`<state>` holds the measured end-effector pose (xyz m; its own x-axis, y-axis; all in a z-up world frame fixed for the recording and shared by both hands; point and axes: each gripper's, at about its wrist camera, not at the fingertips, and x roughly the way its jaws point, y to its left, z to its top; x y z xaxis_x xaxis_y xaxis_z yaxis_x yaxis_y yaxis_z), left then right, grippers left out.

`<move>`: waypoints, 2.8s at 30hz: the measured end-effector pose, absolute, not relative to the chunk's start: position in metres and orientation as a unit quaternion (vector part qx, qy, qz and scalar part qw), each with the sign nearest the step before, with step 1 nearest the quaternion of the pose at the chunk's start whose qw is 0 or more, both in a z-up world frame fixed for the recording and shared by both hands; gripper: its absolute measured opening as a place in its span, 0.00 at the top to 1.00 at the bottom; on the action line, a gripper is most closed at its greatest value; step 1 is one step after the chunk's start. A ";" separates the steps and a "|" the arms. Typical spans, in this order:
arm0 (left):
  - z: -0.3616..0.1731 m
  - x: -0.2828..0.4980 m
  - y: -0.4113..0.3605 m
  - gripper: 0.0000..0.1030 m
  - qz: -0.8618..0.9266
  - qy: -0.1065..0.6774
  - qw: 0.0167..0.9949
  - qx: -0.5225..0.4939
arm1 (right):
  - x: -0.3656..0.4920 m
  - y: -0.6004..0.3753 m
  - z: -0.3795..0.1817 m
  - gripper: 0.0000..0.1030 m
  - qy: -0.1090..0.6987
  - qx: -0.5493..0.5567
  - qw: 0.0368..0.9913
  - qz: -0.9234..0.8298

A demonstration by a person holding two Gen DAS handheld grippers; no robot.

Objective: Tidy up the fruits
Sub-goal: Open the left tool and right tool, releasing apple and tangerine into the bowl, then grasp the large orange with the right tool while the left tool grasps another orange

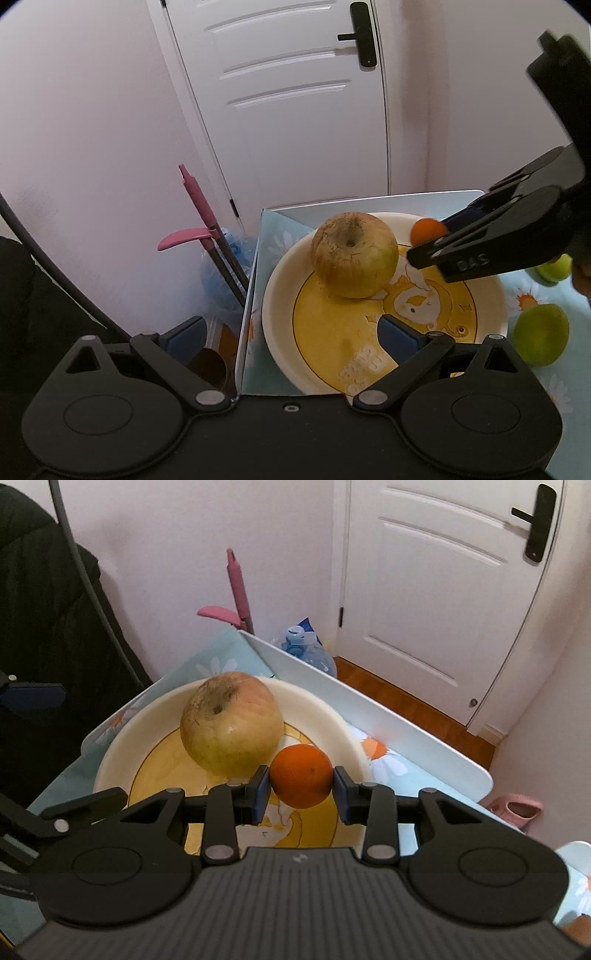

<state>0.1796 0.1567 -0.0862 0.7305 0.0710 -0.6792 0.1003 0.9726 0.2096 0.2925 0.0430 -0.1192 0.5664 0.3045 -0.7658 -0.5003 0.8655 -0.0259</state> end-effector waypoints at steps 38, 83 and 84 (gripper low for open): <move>-0.022 0.120 0.125 0.01 -0.071 0.327 0.936 0.111 | 0.148 -0.054 -0.018 0.00 0.355 -0.030 0.931 0.083; -0.105 0.118 -0.137 0.03 -0.049 0.397 0.914 0.072 | 0.121 -0.330 -0.080 0.00 0.393 -0.023 0.916 0.080; -0.109 0.121 -0.139 0.04 -0.048 0.399 0.913 0.070 | 0.123 -0.331 -0.083 0.00 0.394 -0.021 0.916 0.080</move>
